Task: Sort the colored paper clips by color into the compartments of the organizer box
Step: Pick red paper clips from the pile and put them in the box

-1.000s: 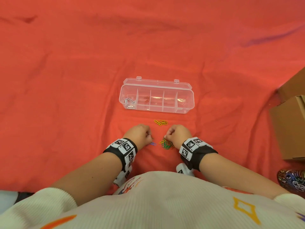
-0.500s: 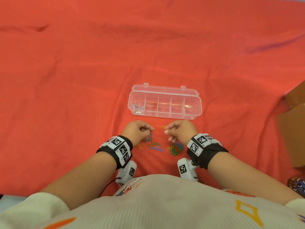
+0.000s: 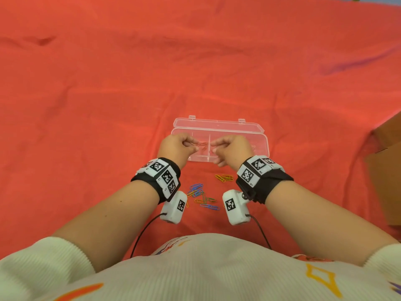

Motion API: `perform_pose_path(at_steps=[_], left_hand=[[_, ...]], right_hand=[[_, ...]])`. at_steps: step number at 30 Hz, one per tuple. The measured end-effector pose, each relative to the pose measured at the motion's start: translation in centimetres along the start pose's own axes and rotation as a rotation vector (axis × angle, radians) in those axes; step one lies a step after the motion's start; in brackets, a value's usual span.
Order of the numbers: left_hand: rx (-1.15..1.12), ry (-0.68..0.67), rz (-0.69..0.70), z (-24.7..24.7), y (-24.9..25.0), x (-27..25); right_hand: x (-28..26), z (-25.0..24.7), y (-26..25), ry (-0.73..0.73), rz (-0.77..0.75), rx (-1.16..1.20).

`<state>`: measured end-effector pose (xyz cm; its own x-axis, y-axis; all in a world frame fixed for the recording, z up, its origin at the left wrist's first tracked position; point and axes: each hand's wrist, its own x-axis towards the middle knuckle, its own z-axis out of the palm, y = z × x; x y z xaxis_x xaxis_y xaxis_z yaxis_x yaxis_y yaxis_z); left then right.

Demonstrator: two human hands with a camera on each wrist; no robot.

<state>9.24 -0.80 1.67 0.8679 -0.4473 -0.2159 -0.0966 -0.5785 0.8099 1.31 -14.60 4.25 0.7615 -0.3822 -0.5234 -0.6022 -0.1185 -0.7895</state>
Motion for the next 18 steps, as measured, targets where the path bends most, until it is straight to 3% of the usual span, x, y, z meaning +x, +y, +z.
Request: perform_pose_path(at_steps=[4, 9, 14, 18], left_hand=[[0.099, 0.009, -0.005, 0.4, 0.1, 0.7], [0.191, -0.019, 0.01, 0.4, 0.0, 0.6], [0.196, -0.004, 0.083, 0.3, -0.3, -0.3], [0.216, -0.119, 0.178, 1.1, -1.2, -2.2]], right_hand=[[0.6, 0.6, 0.0, 0.118, -0.058, -0.076], [1.3, 1.0, 0.1, 0.088, -0.061, -0.207], [0.6, 0.1, 1.0, 0.157, -0.139, -0.221], [-0.6, -1.5, 2.6, 0.103, -0.176, -0.234]])
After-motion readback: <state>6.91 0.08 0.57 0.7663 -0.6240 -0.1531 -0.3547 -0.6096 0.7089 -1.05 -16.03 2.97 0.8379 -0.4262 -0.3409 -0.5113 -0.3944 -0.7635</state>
